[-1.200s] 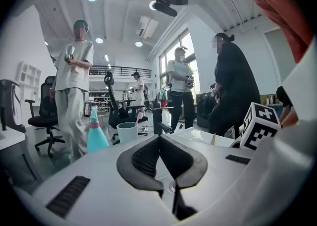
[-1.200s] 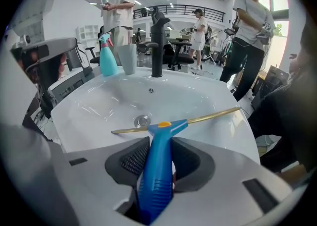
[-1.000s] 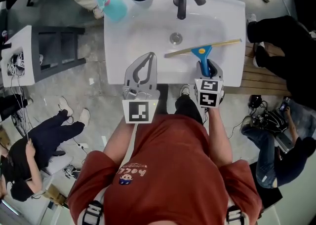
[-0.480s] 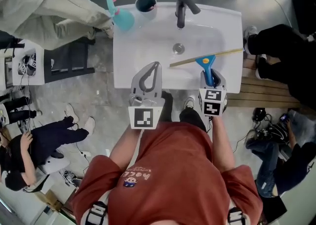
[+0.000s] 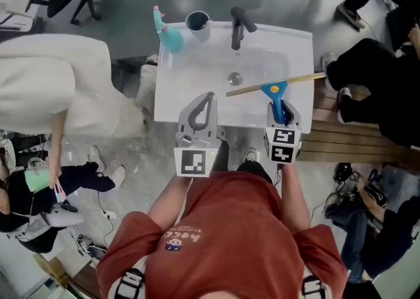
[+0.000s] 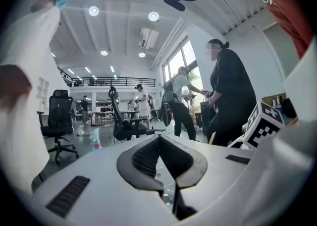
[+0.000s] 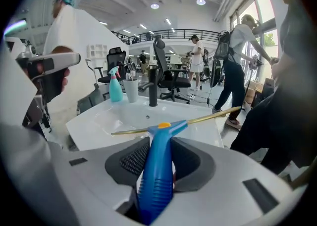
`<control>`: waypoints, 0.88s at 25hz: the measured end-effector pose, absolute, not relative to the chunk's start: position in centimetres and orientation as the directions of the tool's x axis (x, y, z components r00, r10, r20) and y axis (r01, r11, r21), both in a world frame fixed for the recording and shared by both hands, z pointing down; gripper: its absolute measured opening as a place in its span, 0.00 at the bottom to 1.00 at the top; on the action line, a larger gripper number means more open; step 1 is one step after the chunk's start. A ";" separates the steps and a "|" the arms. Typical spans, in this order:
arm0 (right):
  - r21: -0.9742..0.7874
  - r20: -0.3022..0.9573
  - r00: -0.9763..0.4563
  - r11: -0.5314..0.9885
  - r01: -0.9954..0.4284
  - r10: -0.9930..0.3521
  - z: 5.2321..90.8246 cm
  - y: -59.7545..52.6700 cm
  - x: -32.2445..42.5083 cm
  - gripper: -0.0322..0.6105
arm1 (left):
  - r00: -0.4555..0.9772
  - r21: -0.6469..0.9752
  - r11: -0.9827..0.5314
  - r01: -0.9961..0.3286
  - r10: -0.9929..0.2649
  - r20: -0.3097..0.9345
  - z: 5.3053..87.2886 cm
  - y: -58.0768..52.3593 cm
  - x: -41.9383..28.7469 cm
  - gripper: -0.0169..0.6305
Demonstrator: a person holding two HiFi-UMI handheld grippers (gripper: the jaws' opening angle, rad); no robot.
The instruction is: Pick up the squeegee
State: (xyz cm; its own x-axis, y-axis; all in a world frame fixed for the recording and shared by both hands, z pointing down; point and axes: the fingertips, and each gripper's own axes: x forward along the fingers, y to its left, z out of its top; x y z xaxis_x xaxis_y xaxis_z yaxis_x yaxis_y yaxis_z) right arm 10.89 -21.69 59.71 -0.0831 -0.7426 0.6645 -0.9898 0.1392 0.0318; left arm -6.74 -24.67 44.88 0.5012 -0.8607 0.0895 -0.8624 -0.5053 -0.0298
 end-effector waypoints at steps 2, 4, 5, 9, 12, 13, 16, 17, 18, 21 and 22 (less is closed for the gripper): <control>0.030 0.642 -0.089 0.142 -0.989 -0.762 58.7 -21.6 11.3 0.27 | 0.498 -0.035 -0.501 -0.865 -0.864 0.072 44.1 -24.2 -6.3 0.05; 0.032 0.631 -0.091 0.142 -0.989 -0.771 57.8 -21.3 11.8 0.27 | 0.493 -0.038 -0.496 -0.868 -0.868 0.058 43.2 -23.7 -5.8 0.05; 0.034 0.624 -0.090 0.143 -0.989 -0.777 57.2 -21.2 12.2 0.27 | 0.491 -0.043 -0.493 -0.869 -0.870 0.052 42.8 -23.5 -5.5 0.05; 0.044 0.581 -0.096 0.149 -0.988 -0.808 54.8 -20.7 13.4 0.27 | 0.475 -0.057 -0.476 -0.878 -0.879 0.026 41.3 -22.4 -4.8 0.05; 0.052 0.543 -0.095 0.147 -0.988 -0.834 53.0 -20.5 14.4 0.27 | 0.454 -0.055 -0.454 -0.889 -0.891 0.013 40.5 -21.8 -4.7 0.05; 0.053 0.528 -0.096 0.145 -0.988 -0.844 52.3 -20.5 14.7 0.27 | 0.444 -0.051 -0.445 -0.894 -0.896 0.014 40.3 -21.7 -4.6 0.05; 0.051 0.481 -0.099 0.140 -0.989 -0.871 49.8 -20.5 15.7 0.27 | 0.423 -0.051 -0.422 -0.905 -0.906 0.002 39.2 -21.6 -4.4 0.05; 0.052 0.464 -0.098 0.138 -0.989 -0.880 48.9 -20.5 16.0 0.27 | 0.420 -0.057 -0.419 -0.906 -0.907 -0.008 38.7 -21.5 -4.4 0.05; 0.053 0.447 -0.098 0.136 -0.989 -0.889 47.9 -20.5 16.2 0.27 | 0.416 -0.059 -0.415 -0.908 -0.909 -0.018 38.1 -21.4 -4.4 0.05; 0.064 0.382 -0.095 0.129 -0.990 -0.919 44.9 -20.8 16.6 0.27 | 0.397 -0.057 -0.394 -0.918 -0.916 -0.059 36.1 -21.4 -4.8 0.05; 0.066 0.359 -0.092 0.124 -0.990 -0.929 43.9 -21.0 16.7 0.27 | 0.392 -0.059 -0.388 -0.920 -0.917 -0.074 35.4 -21.4 -4.9 0.05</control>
State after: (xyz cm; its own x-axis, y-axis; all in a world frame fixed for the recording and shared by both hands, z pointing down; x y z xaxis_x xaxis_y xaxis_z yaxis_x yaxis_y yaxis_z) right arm 16.70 -20.98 43.92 -0.0924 -0.9288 0.3589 -0.9901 0.1239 0.0660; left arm -4.90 -21.39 35.38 0.3916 -0.9172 -0.0739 -0.9198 -0.3880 -0.0586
